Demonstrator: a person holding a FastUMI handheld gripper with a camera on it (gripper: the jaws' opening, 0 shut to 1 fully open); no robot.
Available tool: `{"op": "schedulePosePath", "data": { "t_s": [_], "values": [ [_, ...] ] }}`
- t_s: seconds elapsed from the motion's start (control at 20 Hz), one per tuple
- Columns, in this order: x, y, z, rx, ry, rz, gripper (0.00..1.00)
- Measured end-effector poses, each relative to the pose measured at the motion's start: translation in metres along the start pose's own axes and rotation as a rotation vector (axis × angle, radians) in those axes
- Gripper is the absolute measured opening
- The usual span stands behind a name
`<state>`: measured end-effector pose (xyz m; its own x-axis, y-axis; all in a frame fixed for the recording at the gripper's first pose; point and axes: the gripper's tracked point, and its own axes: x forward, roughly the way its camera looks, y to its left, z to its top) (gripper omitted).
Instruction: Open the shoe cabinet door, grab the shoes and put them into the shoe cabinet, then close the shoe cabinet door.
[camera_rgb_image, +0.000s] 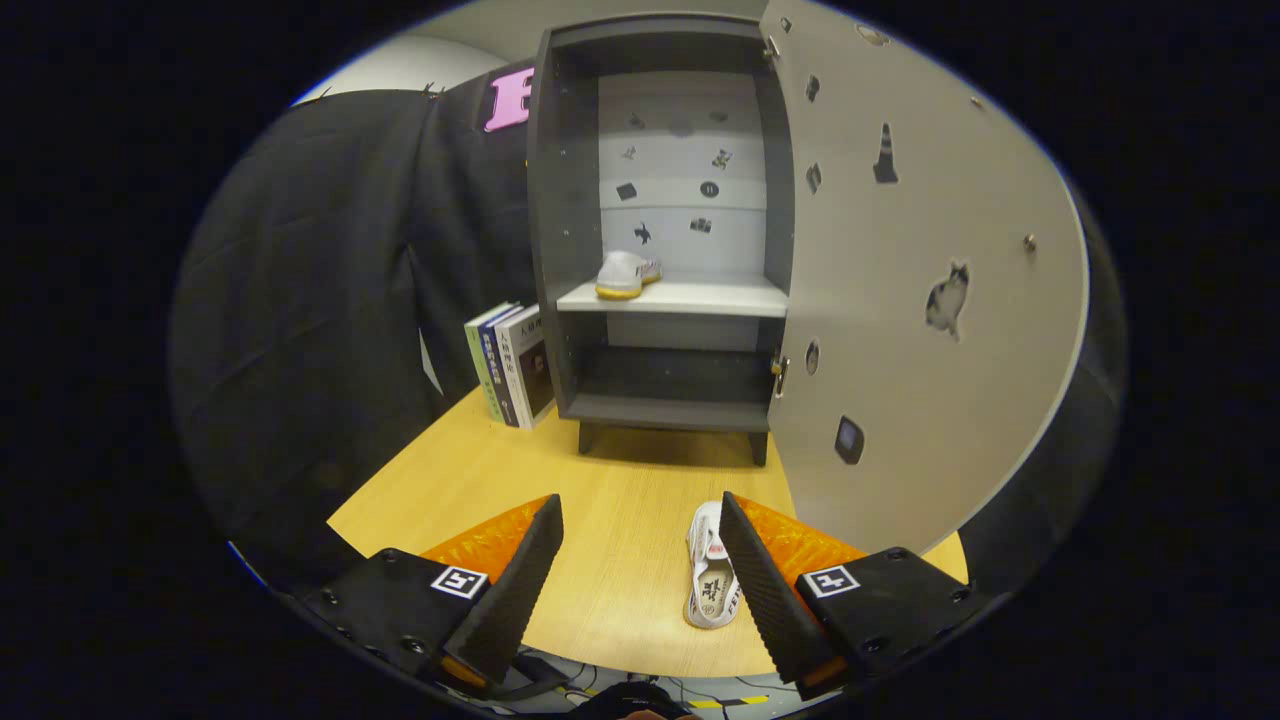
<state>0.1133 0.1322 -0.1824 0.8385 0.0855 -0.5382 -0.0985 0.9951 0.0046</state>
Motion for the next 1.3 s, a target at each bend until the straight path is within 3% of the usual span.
{"op": "schedulePosePath", "data": {
  "t_s": [0.4,0.7,1.1,1.3],
  "values": [
    [0.081,-0.013,-0.088,0.058,0.270,0.023,0.98],
    [0.131,-0.037,-0.148,0.049,0.439,-0.035,0.98],
    [0.189,-0.054,-0.173,0.045,0.484,-0.111,0.98],
    [0.206,-0.061,-0.168,0.013,0.466,-0.138,0.75]
  ]
}}
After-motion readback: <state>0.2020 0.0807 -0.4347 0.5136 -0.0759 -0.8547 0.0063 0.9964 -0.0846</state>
